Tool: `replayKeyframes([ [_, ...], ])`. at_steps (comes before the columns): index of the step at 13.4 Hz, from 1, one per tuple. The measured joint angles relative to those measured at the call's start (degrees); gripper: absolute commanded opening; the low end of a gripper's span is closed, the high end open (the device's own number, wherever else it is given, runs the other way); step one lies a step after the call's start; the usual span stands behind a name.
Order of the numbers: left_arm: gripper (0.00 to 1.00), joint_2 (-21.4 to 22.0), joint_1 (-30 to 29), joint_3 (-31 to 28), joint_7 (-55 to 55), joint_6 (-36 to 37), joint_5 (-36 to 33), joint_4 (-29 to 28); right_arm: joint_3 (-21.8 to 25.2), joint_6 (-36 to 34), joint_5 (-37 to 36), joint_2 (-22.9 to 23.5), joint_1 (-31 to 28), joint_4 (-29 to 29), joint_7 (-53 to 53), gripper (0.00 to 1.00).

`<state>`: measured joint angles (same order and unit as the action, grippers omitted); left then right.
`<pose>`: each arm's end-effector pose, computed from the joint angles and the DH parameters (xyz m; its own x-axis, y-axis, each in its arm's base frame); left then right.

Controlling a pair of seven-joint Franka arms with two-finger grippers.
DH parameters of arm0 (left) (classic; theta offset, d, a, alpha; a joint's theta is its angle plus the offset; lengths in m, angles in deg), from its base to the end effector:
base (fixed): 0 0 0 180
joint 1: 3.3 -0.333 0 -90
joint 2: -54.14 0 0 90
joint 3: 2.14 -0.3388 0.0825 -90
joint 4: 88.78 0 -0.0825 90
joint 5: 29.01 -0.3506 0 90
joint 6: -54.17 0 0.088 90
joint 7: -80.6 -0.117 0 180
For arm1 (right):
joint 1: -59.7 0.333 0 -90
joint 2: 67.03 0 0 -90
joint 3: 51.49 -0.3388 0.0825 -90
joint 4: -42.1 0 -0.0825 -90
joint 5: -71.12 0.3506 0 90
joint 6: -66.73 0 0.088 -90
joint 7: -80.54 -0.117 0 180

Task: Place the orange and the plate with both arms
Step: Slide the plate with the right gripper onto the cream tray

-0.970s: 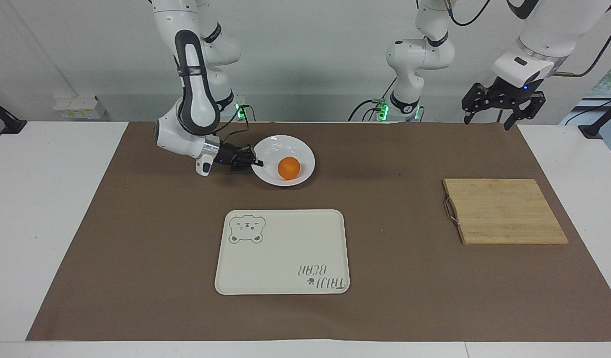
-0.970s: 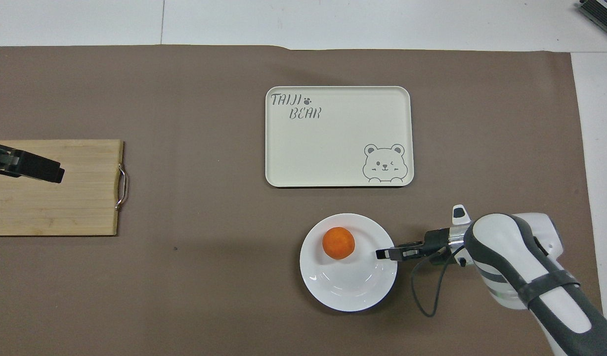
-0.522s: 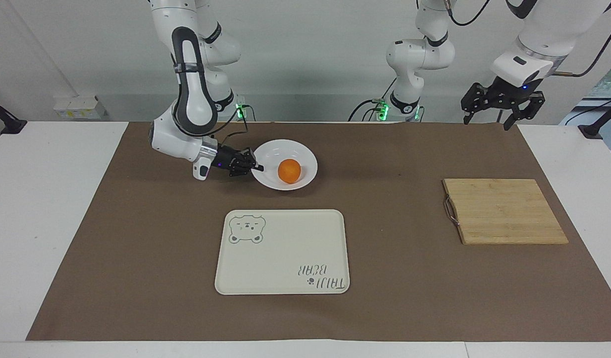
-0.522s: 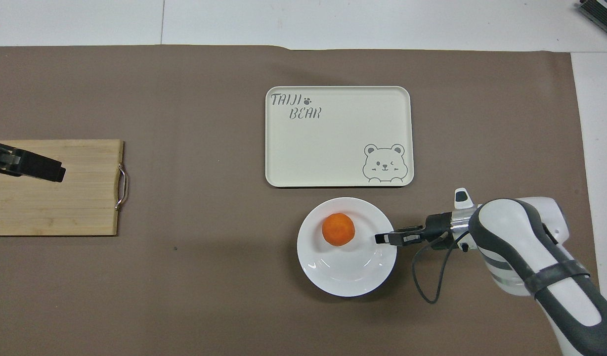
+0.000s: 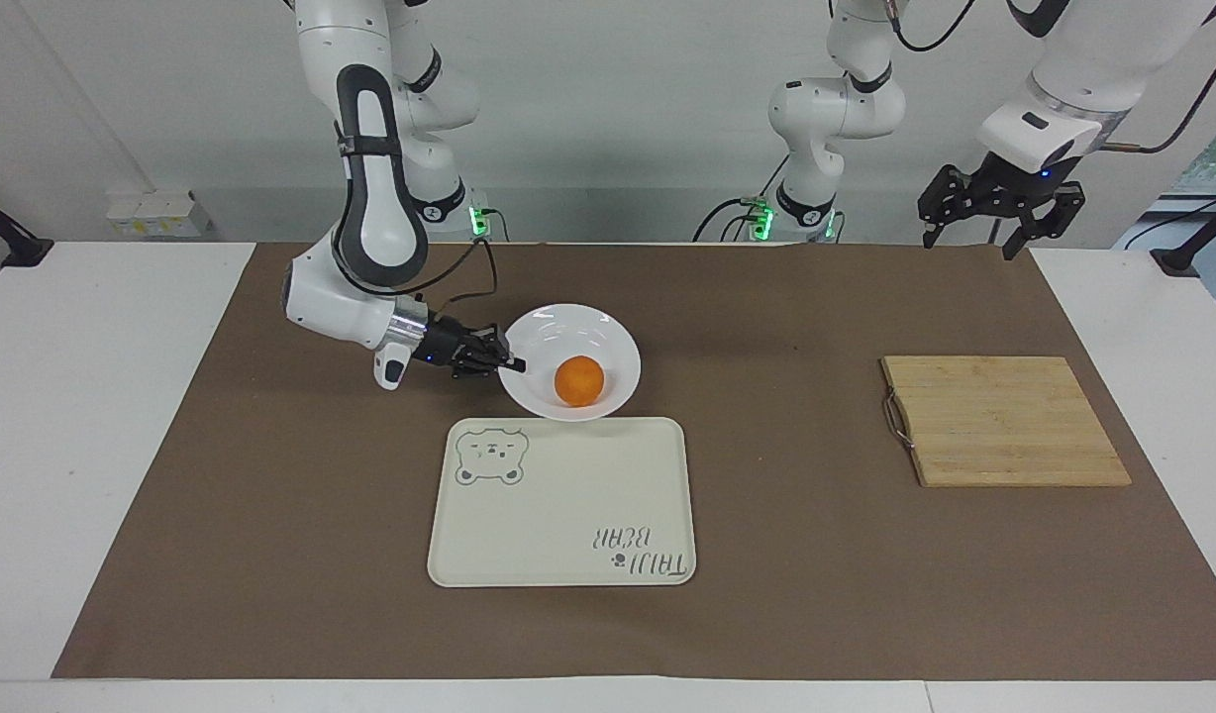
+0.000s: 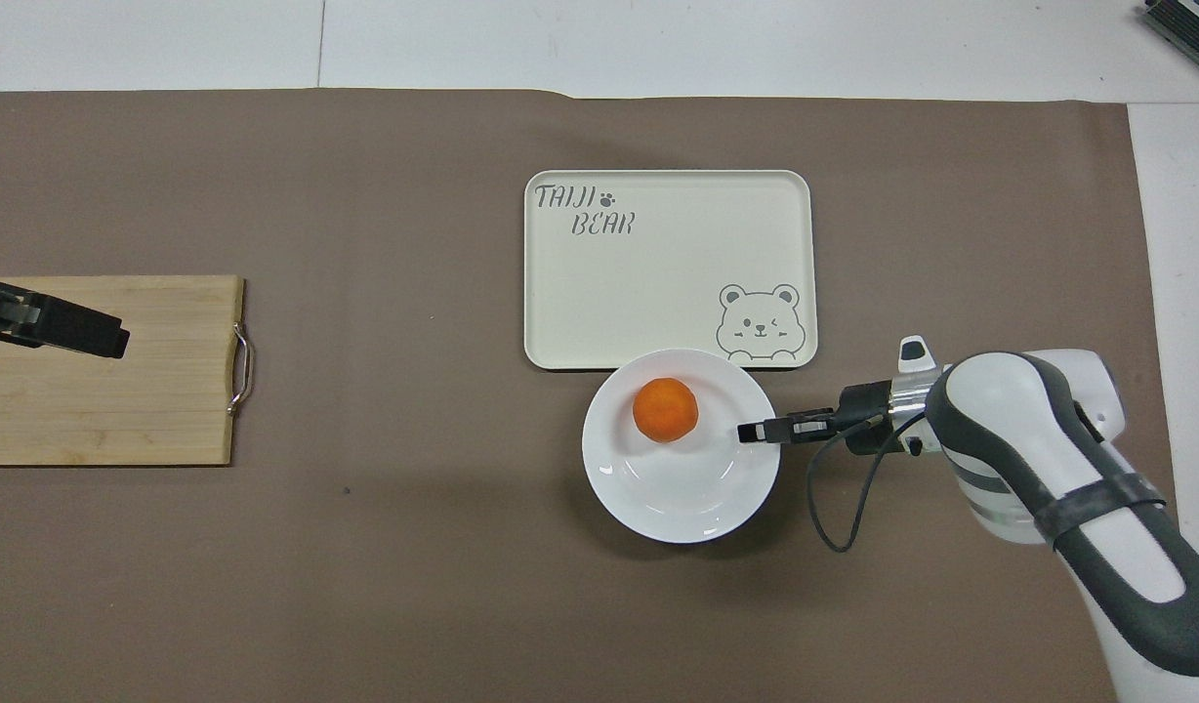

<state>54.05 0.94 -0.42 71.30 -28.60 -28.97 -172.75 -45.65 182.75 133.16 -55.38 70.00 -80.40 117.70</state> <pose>0.5058 -0.0529 0.6711 0.9645 -0.2633 -0.0221 -0.2632 -0.9647 0.0044 0.5237 0.1012 0.3493 0.9985 0.0544 0.0031 0.0364 -0.6230 -0.7814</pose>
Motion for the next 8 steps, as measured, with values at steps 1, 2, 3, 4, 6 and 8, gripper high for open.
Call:
replayKeyframes([
  [1, 1.0, 0.0, 0.0, -0.1, 0.0, 0.0, 0.0, 0.0, 0.0, 0.0, 0.0, 1.1, 0.0, 2.1, -1.1, 0.0],
  [2, 1.0, 0.0, 0.0, -0.1, 0.0, 0.0, 0.0, 0.0, 0.0, 0.0, 0.0, 2.1, 0.1, 4.3, -2.3, 0.0],
  [3, 1.0, 0.0, 0.0, -0.2, 0.0, 0.0, 0.0, 0.0, 0.0, 0.0, 0.0, 3.3, 0.2, 6.7, -3.5, 0.0],
  [4, 1.0, 0.0, 0.0, -0.3, 0.0, 0.0, 0.0, 0.0, -0.1, 0.0, 0.0, 4.8, 0.2, 9.3, -4.5, 0.0],
  [6, 1.0, 0.0, -0.1, -0.3, 0.0, 0.0, 0.0, 0.0, -0.1, 0.2, 0.0, 8.6, 0.2, 14.6, -6.2, 0.0],
  [8, 1.0, 0.0, -0.1, -0.3, 0.0, 0.0, 0.0, 0.0, -0.1, 0.9, 0.0, 12.4, 0.3, 18.8, -7.9, 0.0],
])
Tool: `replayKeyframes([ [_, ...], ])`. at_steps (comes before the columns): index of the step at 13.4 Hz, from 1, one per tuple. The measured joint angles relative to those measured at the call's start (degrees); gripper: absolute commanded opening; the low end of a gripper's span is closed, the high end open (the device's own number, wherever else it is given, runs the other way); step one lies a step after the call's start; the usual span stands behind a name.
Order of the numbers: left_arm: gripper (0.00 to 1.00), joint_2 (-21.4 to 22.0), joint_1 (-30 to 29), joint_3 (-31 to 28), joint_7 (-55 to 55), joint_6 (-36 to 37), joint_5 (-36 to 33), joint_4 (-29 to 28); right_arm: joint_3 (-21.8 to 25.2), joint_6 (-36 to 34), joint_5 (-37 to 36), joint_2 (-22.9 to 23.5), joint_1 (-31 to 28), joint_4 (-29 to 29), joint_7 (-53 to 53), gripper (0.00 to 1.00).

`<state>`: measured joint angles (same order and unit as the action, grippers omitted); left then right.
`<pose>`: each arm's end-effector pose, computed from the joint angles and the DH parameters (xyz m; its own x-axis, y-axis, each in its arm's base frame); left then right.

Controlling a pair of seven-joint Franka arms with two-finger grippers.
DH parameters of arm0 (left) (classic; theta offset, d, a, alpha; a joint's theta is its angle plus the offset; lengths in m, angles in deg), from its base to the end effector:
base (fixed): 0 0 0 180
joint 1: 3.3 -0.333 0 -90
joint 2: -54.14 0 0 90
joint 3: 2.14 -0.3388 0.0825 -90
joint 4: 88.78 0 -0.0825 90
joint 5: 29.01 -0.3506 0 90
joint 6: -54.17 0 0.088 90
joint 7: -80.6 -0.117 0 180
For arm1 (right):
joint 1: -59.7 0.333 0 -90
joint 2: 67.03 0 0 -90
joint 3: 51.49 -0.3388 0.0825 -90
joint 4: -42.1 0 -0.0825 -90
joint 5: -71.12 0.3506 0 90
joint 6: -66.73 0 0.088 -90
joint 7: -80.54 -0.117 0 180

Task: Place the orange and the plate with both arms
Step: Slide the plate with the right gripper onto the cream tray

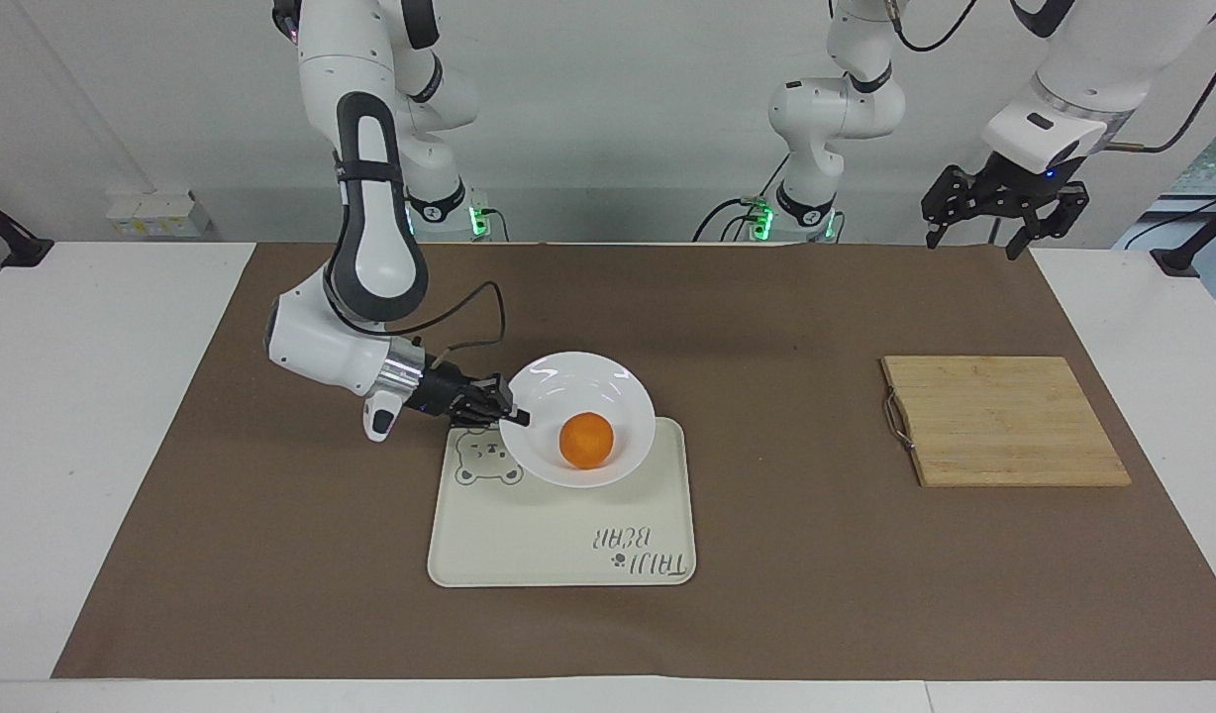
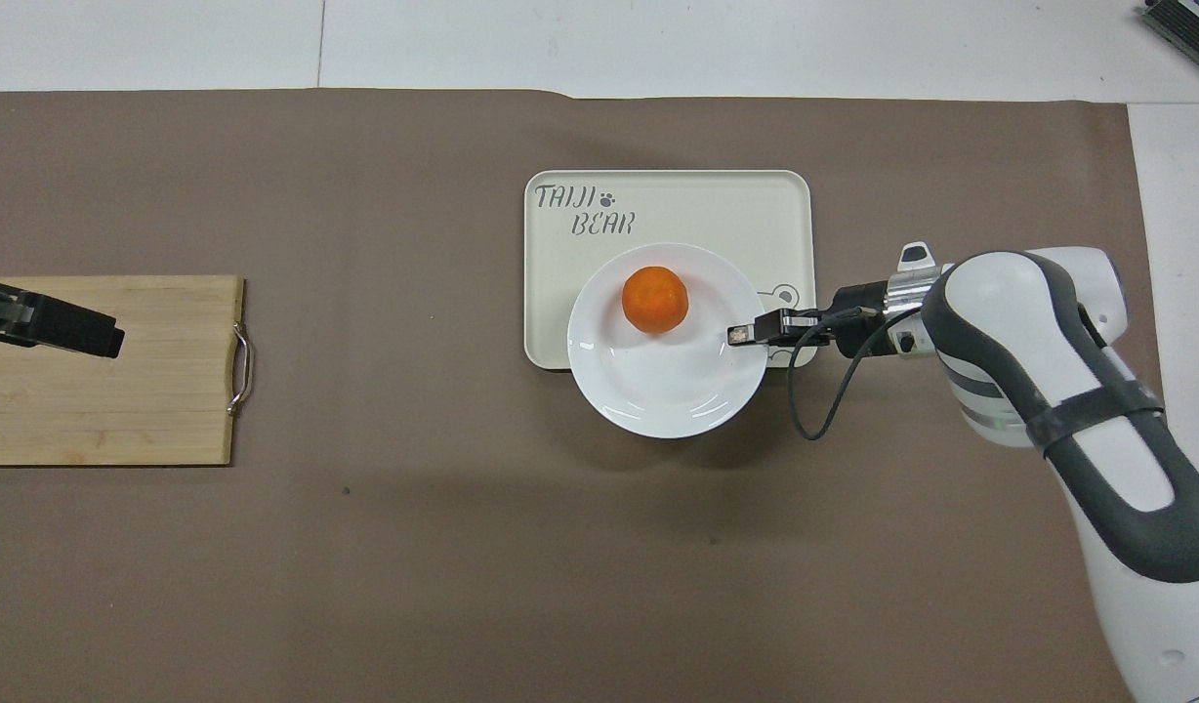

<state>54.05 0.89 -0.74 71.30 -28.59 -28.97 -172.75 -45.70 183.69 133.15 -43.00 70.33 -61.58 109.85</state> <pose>0.5061 -0.0496 0.6710 0.9661 -0.2570 -0.0223 -0.2570 -0.9664 0.0044 0.6185 0.1158 0.3542 0.9995 -0.0259 0.0201 -0.0012 -0.6400 -0.7684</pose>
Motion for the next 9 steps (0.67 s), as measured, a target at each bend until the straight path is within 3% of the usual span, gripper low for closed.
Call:
replayKeyframes([
  [4, 1.0, 0.0, 0.0, 0.0, 0.0, 0.0, 0.0, 0.0, 0.0, 2.5, 0.0, 6.5, 0.1, 5.9, -0.4, 0.0],
  [9, 1.0, 0.0, 0.0, 0.0, 0.0, 0.0, 0.0, 0.0, 0.0, 3.8, 0.0, 8.0, 0.2, 6.3, -0.4, 0.0],
])
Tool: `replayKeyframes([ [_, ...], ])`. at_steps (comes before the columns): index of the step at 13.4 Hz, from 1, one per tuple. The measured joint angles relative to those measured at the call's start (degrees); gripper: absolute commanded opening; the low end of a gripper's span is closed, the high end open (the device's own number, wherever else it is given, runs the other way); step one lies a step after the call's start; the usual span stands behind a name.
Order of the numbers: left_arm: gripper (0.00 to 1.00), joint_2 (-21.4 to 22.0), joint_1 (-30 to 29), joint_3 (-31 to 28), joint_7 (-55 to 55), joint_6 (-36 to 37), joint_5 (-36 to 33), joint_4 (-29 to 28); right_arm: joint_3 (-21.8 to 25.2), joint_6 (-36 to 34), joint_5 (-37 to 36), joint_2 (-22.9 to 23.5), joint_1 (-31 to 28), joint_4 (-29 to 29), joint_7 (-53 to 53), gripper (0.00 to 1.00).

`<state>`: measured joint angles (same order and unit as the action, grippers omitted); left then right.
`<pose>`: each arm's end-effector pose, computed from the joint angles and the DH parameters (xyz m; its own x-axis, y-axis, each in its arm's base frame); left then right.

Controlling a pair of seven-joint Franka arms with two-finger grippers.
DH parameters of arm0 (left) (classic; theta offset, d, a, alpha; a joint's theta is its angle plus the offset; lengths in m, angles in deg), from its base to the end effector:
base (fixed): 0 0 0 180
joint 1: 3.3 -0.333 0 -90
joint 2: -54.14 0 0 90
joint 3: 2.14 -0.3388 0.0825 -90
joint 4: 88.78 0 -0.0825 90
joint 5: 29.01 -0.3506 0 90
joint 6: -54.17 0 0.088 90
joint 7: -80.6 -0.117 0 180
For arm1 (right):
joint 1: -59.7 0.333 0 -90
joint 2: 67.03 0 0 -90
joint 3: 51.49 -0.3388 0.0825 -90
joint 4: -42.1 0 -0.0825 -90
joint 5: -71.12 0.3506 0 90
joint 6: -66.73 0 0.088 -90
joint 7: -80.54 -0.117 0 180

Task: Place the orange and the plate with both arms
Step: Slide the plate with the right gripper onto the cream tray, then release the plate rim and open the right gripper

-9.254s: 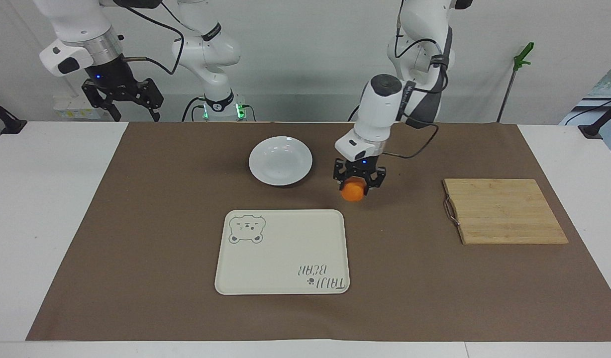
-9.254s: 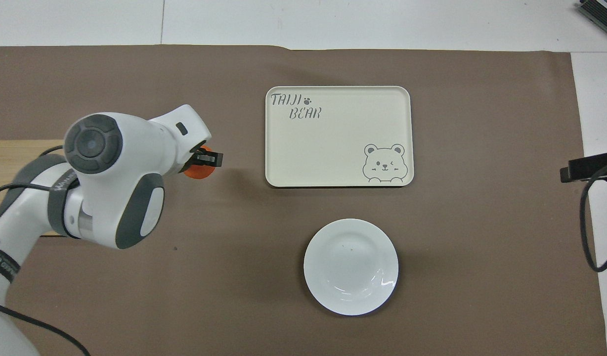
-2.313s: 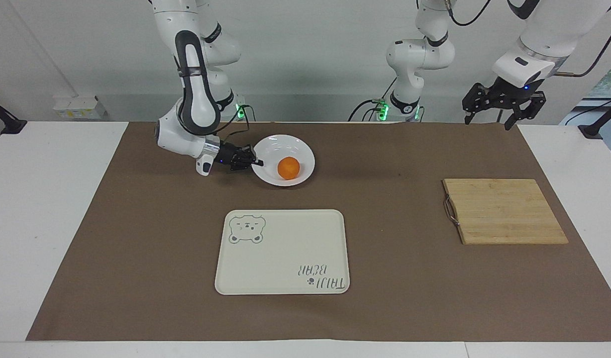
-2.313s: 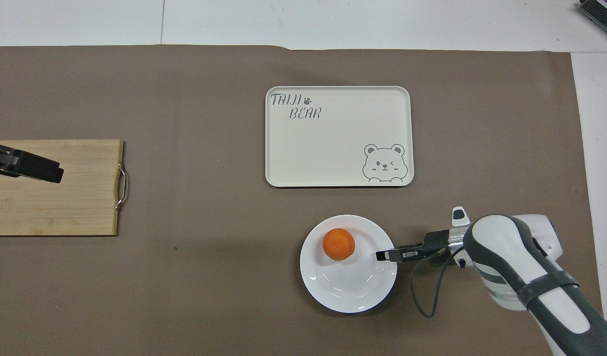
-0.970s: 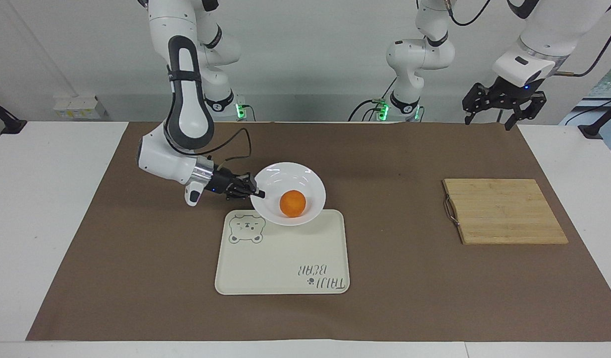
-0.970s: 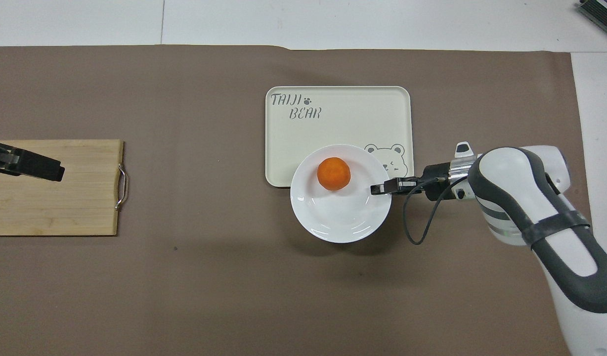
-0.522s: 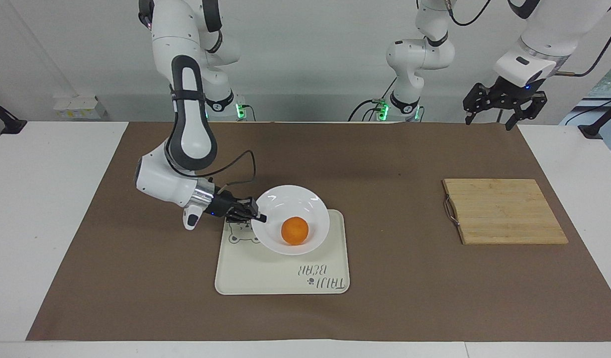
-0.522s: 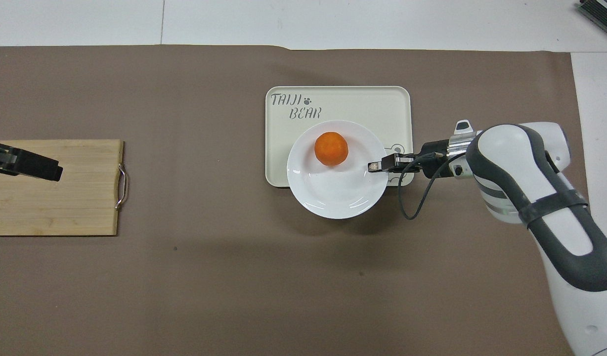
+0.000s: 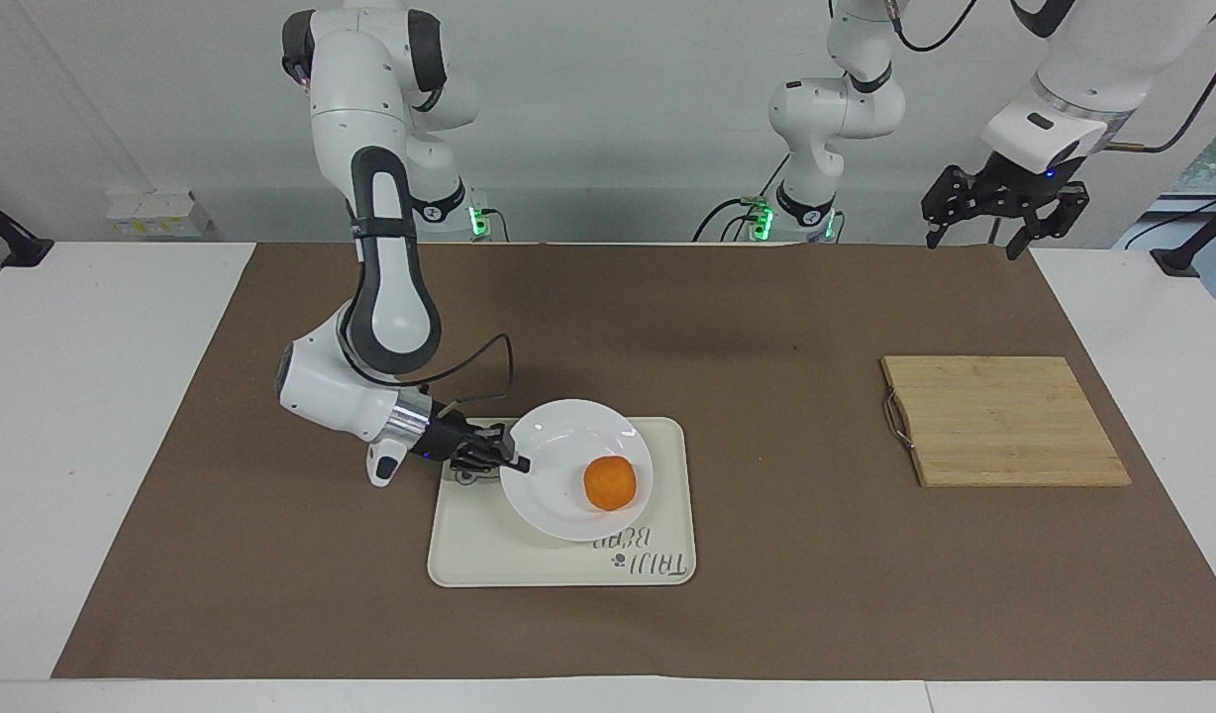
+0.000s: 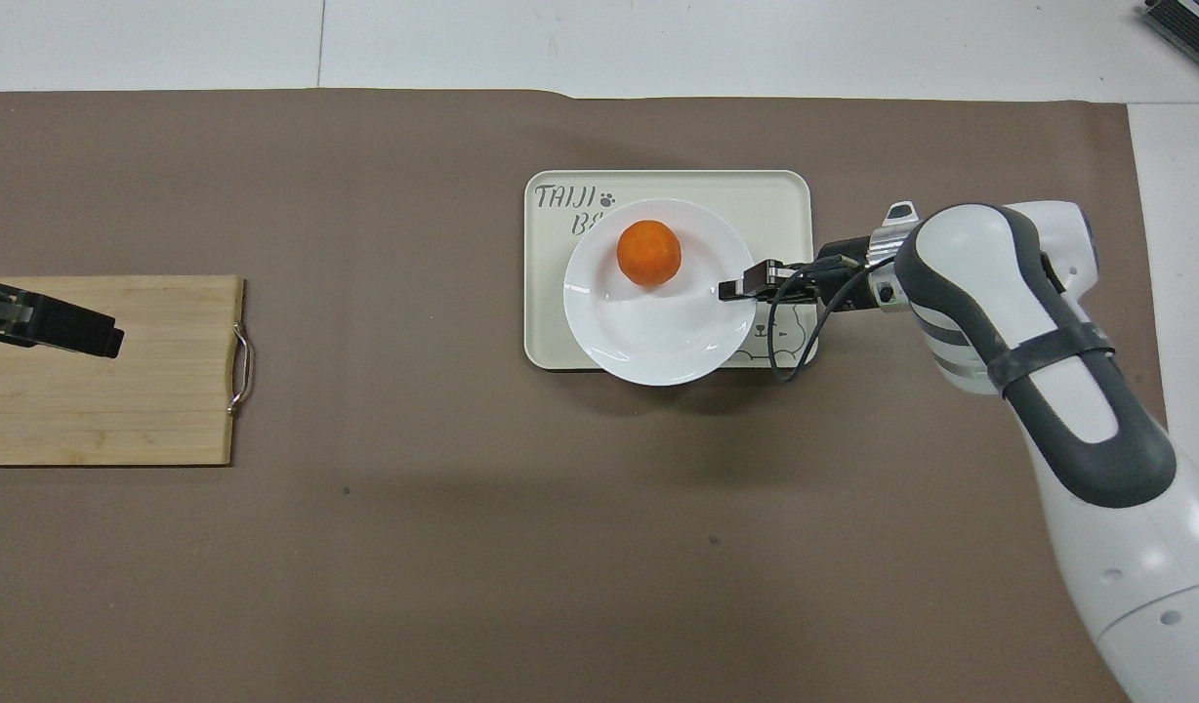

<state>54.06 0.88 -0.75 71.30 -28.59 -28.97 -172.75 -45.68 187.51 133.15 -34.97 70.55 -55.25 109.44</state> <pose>0.5061 -0.0494 0.6711 0.9662 -0.2567 -0.0221 -0.2567 -0.9665 0.0044 0.6527 0.1158 0.3103 0.9975 -0.0653 0.0260 -0.0251 -0.6758 -0.7367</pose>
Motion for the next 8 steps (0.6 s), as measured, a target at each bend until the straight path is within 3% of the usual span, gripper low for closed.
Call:
replayKeyframes([
  [6, 1.0, 0.0, 0.0, 0.0, 0.0, 0.0, 0.0, 0.0, -0.3, 1.6, 0.0, 1.3, 0.2, 1.0, 0.0, 0.0],
  [7, 1.0, 0.0, 0.0, 0.0, 0.0, 0.0, 0.0, 0.0, -0.4, 2.3, 0.0, 1.3, 0.2, 1.1, 0.0, 0.27],
  [8, 1.0, 0.0, 0.0, 0.0, 0.0, 0.0, 0.0, 0.0, -0.4, 3.1, 0.0, 1.3, 0.3, 1.2, 0.0, 0.68],
])
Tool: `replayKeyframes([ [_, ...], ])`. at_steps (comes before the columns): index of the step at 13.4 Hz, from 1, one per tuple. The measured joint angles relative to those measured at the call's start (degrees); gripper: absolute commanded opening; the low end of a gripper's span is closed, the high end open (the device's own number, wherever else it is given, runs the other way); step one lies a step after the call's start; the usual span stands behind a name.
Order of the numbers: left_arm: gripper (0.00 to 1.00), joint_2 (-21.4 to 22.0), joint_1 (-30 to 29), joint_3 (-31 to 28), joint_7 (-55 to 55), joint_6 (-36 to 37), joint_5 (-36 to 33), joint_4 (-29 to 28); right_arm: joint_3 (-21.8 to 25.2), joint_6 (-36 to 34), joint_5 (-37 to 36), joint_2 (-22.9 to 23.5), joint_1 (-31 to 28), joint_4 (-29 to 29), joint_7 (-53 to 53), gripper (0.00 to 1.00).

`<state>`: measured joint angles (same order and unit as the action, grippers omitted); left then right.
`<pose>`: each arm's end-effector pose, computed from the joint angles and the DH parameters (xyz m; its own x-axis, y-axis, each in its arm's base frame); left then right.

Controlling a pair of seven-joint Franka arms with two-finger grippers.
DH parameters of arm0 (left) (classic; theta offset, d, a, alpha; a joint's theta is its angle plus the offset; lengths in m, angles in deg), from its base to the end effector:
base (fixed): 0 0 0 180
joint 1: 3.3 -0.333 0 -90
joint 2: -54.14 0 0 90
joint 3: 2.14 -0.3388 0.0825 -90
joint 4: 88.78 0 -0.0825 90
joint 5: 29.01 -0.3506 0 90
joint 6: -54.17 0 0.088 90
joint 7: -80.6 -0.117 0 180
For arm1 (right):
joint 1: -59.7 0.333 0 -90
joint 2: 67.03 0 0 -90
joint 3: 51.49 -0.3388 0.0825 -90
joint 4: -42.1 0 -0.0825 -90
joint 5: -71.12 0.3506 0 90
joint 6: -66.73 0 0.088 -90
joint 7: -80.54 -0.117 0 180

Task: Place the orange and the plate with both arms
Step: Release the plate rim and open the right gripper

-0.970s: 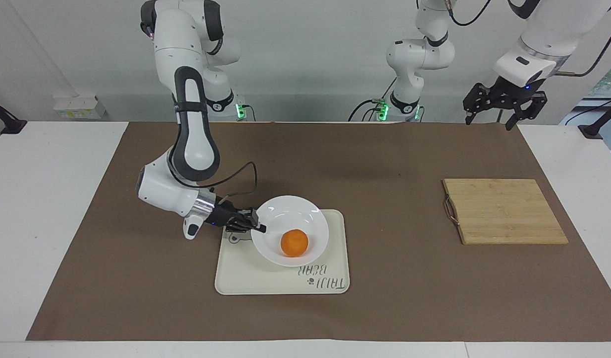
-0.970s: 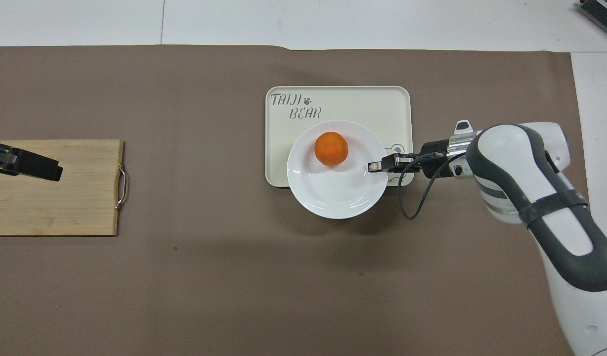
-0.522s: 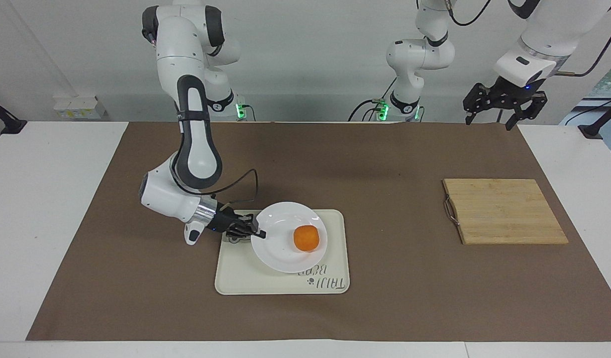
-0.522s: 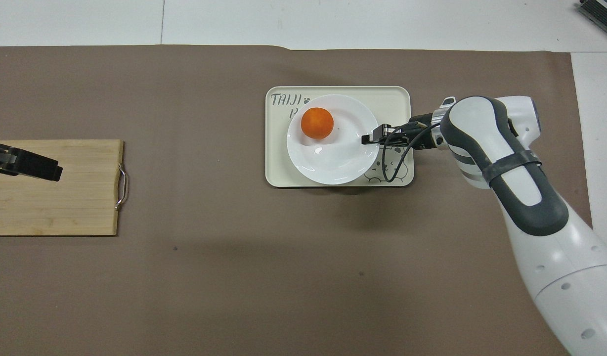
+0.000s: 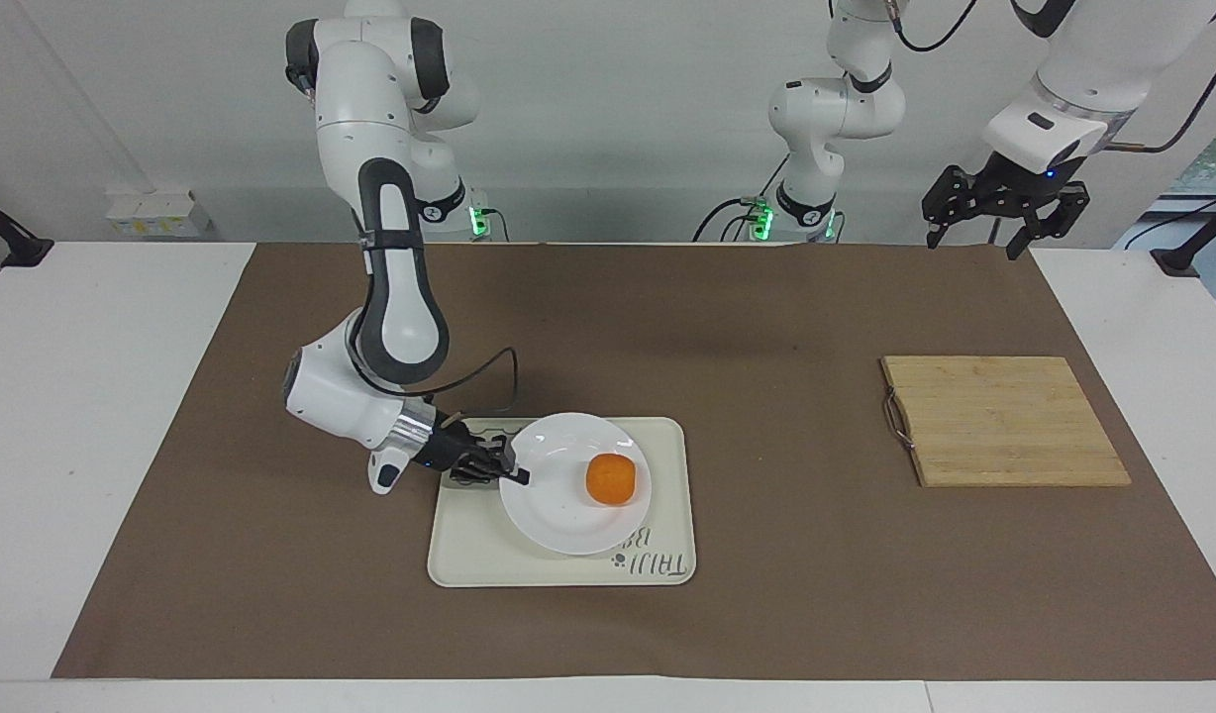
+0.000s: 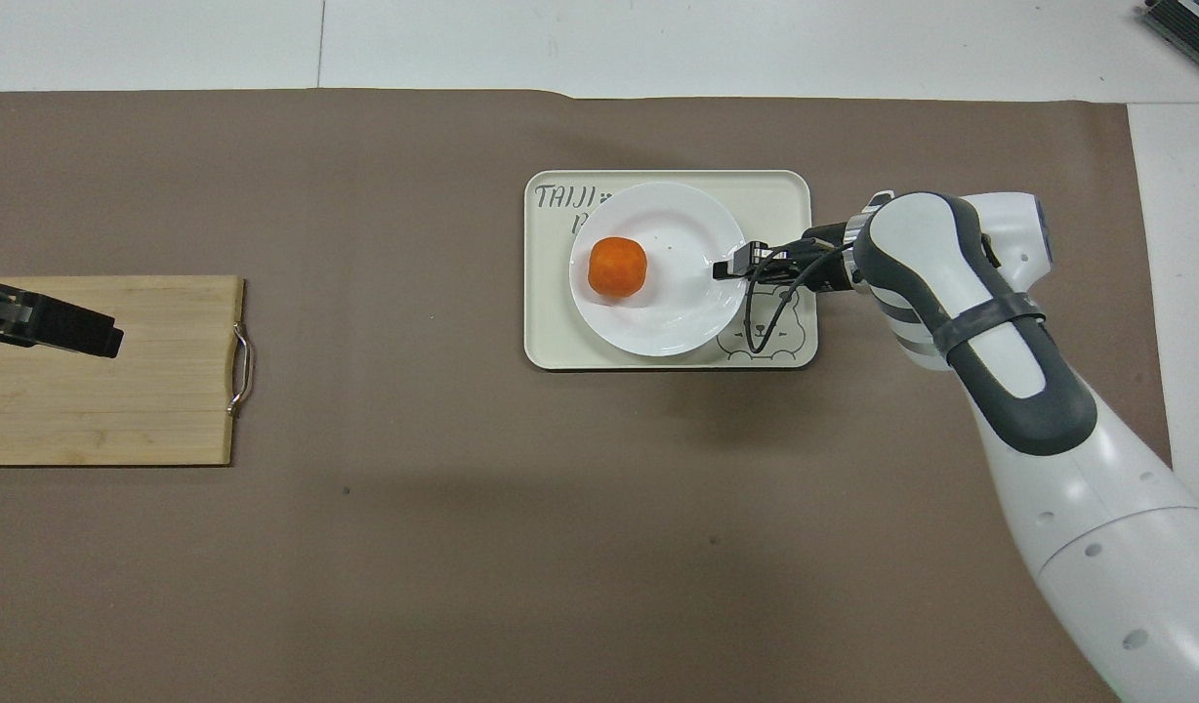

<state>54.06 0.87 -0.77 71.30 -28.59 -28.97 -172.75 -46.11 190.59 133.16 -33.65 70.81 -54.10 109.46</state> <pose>0.5061 -0.0492 0.6711 0.9664 -0.2562 -0.0221 -0.2561 -0.9666 0.0044 0.6611 0.1180 0.3044 0.9947 -0.0875 0.0548 -0.0213 -0.6935 -0.7201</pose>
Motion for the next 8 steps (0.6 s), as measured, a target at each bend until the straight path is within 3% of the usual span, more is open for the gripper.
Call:
replayKeyframes([
  [1, 1.0, 0.0, 0.0, 0.0, 0.0, 0.0, 0.0, 0.0, 0.0, 0.6, 0.0, 0.0, 0.0, 0.0, 0.0, 0.88],
  [2, 1.0, 0.0, 0.0, 0.0, 0.0, 0.0, 0.0, 0.0, 0.0, 1.1, 0.0, 0.2, 0.1, 0.0, 0.0, 1.0],
  [8, 1.0, 0.0, 0.0, 0.0, 0.0, 0.0, 0.0, 0.0, 0.5, 1.5, -1.3, 0.1, 0.1, 1.3, 0.0, 1.0],
])
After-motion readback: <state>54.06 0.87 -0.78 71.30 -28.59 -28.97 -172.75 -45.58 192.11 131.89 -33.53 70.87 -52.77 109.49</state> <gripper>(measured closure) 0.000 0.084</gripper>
